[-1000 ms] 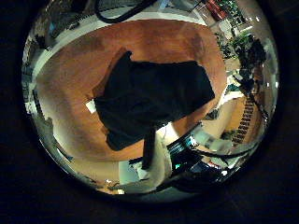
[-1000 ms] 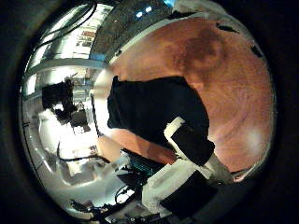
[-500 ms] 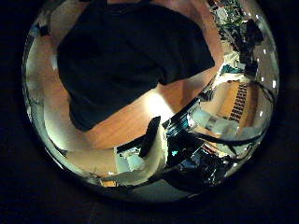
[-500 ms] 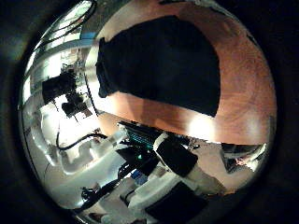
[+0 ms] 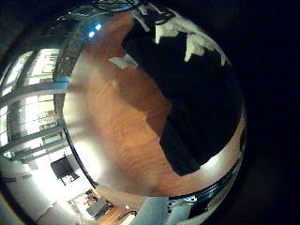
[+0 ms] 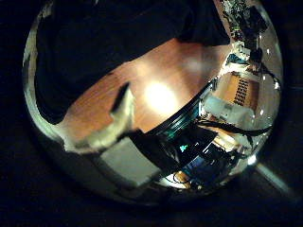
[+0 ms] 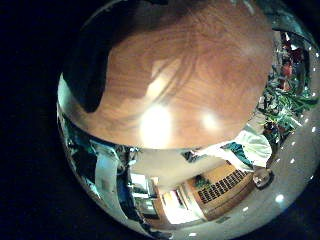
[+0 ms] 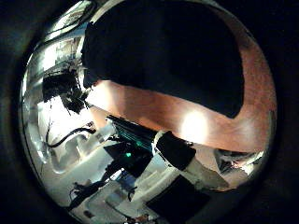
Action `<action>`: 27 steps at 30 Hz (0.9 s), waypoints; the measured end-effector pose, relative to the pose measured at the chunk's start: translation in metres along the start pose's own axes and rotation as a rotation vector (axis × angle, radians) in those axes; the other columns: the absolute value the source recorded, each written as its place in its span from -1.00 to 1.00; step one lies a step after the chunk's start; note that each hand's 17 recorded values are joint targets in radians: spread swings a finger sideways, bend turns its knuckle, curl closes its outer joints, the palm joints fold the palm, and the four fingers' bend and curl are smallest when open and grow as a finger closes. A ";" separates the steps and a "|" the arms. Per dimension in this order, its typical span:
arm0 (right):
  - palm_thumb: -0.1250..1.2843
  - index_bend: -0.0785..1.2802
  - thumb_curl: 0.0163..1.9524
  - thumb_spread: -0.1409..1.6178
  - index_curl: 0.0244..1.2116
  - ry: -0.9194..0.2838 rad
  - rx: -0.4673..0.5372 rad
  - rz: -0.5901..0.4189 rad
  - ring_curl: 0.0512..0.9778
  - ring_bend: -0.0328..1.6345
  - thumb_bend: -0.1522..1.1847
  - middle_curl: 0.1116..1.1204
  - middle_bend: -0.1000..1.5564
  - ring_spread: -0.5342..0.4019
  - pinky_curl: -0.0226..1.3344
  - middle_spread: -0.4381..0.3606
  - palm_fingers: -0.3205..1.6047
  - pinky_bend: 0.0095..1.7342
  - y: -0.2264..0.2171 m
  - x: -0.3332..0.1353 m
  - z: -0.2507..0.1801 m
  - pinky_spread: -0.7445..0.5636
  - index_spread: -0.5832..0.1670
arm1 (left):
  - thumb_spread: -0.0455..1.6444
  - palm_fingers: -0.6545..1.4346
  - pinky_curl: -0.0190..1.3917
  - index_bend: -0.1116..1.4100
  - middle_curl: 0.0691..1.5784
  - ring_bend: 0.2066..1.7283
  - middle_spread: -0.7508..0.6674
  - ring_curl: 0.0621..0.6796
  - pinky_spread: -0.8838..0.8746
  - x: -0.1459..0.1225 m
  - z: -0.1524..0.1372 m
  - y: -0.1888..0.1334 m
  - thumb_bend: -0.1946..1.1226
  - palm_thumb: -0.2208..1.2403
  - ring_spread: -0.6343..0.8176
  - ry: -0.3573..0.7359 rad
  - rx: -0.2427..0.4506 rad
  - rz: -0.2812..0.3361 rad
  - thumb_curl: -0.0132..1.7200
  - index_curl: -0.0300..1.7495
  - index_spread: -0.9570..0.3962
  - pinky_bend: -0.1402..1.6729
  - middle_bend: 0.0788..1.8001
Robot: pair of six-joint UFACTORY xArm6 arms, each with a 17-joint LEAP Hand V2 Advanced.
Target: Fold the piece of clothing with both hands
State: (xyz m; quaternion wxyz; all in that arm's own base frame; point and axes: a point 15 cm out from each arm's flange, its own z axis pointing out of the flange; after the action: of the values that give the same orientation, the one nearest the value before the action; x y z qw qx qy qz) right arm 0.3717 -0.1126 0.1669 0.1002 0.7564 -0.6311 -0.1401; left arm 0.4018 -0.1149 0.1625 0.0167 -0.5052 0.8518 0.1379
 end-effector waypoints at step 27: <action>0.18 -0.63 -0.62 0.35 -0.56 0.127 -0.084 0.010 -0.47 -0.31 -0.79 -0.45 -0.54 -0.12 -0.51 -0.21 -0.23 -0.59 -0.001 -0.015 0.031 0.41 -0.37 | 0.38 -0.06 -0.52 -0.07 -0.45 -0.50 0.00 -0.54 0.27 -0.068 -0.026 0.051 -0.75 0.15 0.00 -0.038 -0.054 -0.046 -0.54 -0.13 -0.15 -0.55 -0.87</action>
State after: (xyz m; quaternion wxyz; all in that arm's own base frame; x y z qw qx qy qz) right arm 0.3592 -0.0971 0.1384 0.1723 0.7557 -0.6208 -0.1176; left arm 0.3936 -0.0396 0.2098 0.0225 -0.5221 0.8354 0.1702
